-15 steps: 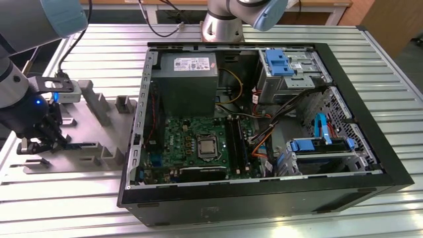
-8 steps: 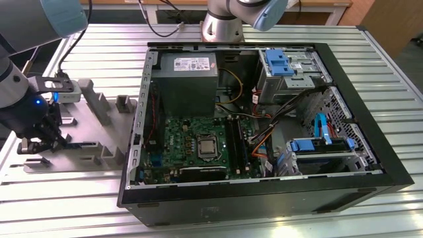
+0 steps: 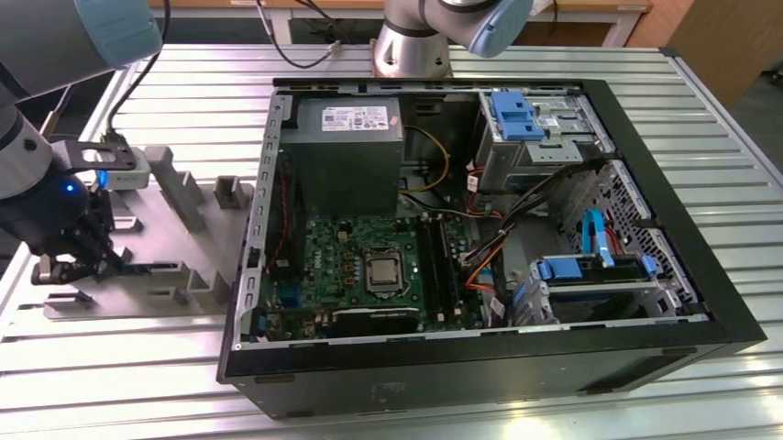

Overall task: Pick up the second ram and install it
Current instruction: 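Pick up the second ram and move it above second insertion slot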

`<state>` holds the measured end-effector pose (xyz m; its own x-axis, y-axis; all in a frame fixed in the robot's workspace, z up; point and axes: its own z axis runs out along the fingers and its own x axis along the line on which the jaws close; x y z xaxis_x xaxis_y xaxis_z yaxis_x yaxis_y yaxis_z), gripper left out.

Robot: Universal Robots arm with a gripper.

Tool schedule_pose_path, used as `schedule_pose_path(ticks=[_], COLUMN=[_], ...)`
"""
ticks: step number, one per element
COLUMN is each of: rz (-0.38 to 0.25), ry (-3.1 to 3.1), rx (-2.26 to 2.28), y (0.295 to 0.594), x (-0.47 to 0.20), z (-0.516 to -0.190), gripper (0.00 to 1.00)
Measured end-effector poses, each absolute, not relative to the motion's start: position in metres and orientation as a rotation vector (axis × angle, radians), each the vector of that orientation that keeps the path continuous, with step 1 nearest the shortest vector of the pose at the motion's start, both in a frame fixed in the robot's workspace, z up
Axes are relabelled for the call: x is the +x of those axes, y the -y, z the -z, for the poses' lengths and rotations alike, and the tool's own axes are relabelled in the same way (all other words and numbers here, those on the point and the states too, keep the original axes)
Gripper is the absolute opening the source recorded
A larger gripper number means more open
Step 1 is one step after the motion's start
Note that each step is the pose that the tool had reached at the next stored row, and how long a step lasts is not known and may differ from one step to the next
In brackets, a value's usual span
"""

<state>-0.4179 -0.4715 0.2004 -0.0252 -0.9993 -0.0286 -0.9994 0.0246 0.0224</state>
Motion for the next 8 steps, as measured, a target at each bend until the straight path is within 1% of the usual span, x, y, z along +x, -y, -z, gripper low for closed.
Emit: schedule_pose_path(ticks=[8], rz=[-0.059], ry=[-2.244], rx=[-2.188], y=[0.471], x=[-0.418], z=[-0.218], gripper=[0.13])
